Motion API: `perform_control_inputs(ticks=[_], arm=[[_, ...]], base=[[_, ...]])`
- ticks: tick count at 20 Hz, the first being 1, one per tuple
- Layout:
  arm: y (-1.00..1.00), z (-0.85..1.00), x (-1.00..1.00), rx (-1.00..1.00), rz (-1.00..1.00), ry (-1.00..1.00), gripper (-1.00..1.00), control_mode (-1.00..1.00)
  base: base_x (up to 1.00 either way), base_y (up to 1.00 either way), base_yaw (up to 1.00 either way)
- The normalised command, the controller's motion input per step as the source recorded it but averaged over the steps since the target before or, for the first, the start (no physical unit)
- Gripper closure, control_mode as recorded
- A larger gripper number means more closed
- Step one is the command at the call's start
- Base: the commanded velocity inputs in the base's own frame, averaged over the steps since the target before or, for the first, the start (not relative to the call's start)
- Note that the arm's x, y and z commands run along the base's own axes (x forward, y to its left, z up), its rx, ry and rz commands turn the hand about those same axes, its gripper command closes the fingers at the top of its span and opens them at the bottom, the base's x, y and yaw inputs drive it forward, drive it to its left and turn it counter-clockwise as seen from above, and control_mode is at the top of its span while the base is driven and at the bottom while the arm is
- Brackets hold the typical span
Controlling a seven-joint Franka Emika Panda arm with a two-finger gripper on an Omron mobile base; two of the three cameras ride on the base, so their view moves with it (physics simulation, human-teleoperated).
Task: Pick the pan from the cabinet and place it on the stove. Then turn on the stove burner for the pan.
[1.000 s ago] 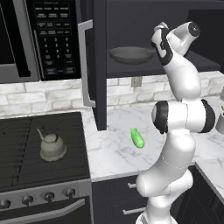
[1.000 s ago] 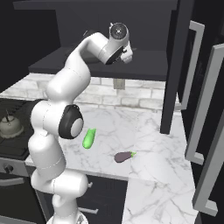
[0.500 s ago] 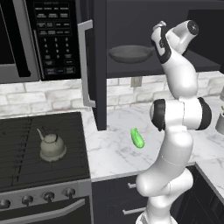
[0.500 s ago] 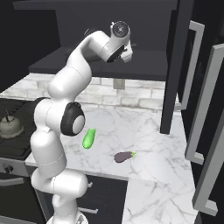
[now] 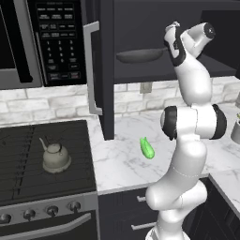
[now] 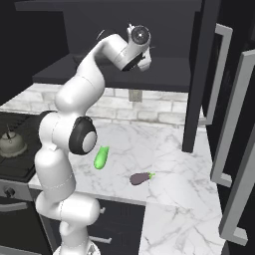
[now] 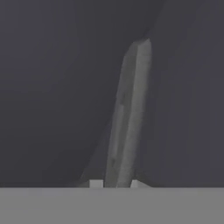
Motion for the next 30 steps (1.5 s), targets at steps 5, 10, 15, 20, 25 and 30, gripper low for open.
perform_control_inputs(ticks=[5, 10, 15, 20, 25, 30], arm=[[0.33, -0.3, -0.05, 0.11, 0.03, -0.25, 1.0, -1.0], [0.4, -0.25, -0.28, 0.07, 0.03, -0.3, 1.0, -1.0], [0.28, 0.0, -0.44, 0.01, 0.0, -0.18, 1.0, -1.0], [0.2, 0.0, -0.51, 0.0, 0.0, -0.05, 1.0, -1.0], [0.04, 0.0, -0.57, 0.0, 0.0, 0.0, 1.0, -1.0], [0.0, 0.02, -0.7, 0.0, 0.0, 0.0, 1.0, -1.0]], base=[[0.0, 0.0, 0.0], [0.0, 0.0, 0.0], [0.0, 0.0, 0.0], [0.0, 0.0, 0.0], [0.0, 0.0, 0.0], [0.0, 0.0, 0.0]])
